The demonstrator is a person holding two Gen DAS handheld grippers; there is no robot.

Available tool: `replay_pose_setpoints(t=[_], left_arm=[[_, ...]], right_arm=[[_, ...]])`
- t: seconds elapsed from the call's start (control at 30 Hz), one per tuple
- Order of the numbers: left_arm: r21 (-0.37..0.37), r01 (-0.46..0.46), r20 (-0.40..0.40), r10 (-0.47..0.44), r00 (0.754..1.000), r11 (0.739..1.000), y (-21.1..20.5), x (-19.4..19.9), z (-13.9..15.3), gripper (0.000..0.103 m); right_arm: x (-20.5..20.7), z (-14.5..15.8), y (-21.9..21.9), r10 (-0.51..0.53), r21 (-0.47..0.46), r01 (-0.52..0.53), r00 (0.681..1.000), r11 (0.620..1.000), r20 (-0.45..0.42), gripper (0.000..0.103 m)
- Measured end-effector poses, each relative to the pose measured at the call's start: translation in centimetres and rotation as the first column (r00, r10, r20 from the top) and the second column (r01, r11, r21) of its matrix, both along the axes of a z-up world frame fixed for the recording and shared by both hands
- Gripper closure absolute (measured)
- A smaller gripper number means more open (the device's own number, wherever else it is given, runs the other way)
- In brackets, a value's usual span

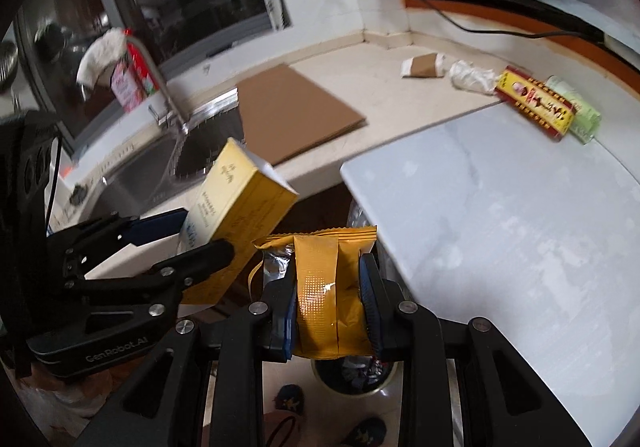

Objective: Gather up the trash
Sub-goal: 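Lift the toothpaste box and snack packet and carry both down to the bin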

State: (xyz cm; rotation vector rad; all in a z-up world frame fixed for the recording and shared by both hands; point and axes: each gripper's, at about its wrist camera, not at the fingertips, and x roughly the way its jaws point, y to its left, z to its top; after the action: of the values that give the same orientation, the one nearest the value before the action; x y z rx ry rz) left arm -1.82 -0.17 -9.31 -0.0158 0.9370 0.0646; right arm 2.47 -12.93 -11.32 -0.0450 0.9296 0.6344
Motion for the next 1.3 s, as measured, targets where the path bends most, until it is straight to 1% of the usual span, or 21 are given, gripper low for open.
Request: replay_pose_setpoints(t=[0.1, 0.23, 0.37, 0.4, 0.47, 0.6, 0.77, 0.87, 1.0, 1.13, 1.27, 1.3], left_arm=[[-0.011, 0.0, -0.022, -0.001, 1.0, 1.0, 0.7, -0.3, -1.5, 0.05], [-0.024, -0.01, -0.055, 0.009, 0.998, 1.0, 1.9, -1.0, -3.9, 0.05], [-0.06, -0.037, -0.094, 0.031, 0.995, 0.998, 3.8, -1.5, -6.7, 0.05], [-0.068, -0.044, -0.106, 0.037, 0.994, 0.997, 4.2, -1.6, -7.8, 0.05], [-0.076, -0.053, -0.12, 0.044, 0.992, 0.996, 4.9, -1.7, -9.2, 0.05], [-0.097, -0.074, -0.152, 0.058, 0.987, 0.993, 5.8, -1.9, -13.4, 0.05], [-0.137, -0.08, -0.2, 0.051, 0.978, 0.987, 6.4, -1.7, -20.3, 0.05], [-0.153, -0.068, -0.226, 0.032, 0.974, 0.986, 6.5, -1.1, -23.8, 0.05], [-0.172, -0.05, -0.265, 0.003, 0.964, 0.984, 6.6, -0.1, -28.8, 0.05], [-0.183, -0.024, -0.298, -0.032, 0.954, 0.983, 6.6, 0.9, -33.5, 0.05], [-0.187, 0.011, -0.323, -0.073, 0.944, 0.982, 6.4, 1.9, -36.8, 0.05], [-0.187, 0.016, -0.326, -0.078, 0.942, 0.982, 6.1, 1.8, -37.2, 0.05]], right_arm=[[-1.1, -1.3, 1.5, 0.025, -0.026, -0.025, 1.0, 0.999, -0.011, 0.076], [-2.3, -3.7, 3.6, 0.053, -0.061, -0.055, 0.998, 0.997, -0.029, 0.076], [-2.7, -7.3, 5.2, 0.048, -0.087, -0.056, 0.995, 0.995, -0.089, 0.076], [-2.8, -8.2, 5.6, 0.048, -0.092, -0.057, 0.994, 0.994, -0.102, 0.076], [-3.1, -10.5, 6.2, 0.047, -0.106, -0.061, 0.99, 0.993, -0.132, 0.076], [-3.2, -15.5, 6.8, 0.018, -0.126, -0.043, 0.982, 0.991, -0.188, 0.076], [-2.2, -22.9, 6.4, -0.057, -0.139, 0.021, 0.965, 0.99, -0.255, 0.076], [-1.6, -26.9, 5.7, -0.1, -0.139, 0.063, 0.955, 0.988, -0.279, 0.076], [-0.5, -32.6, 4.7, -0.163, -0.144, 0.121, 0.931, 0.982, -0.325, 0.076], [0.4, -36.8, 3.9, -0.202, -0.154, 0.157, 0.913, 0.976, -0.355, 0.075], [1.4, -40.3, 3.7, -0.226, -0.16, 0.177, 0.894, 0.971, -0.386, 0.075], [1.6, -41.0, 3.8, -0.227, -0.157, 0.179, 0.891, 0.971, -0.392, 0.073]])
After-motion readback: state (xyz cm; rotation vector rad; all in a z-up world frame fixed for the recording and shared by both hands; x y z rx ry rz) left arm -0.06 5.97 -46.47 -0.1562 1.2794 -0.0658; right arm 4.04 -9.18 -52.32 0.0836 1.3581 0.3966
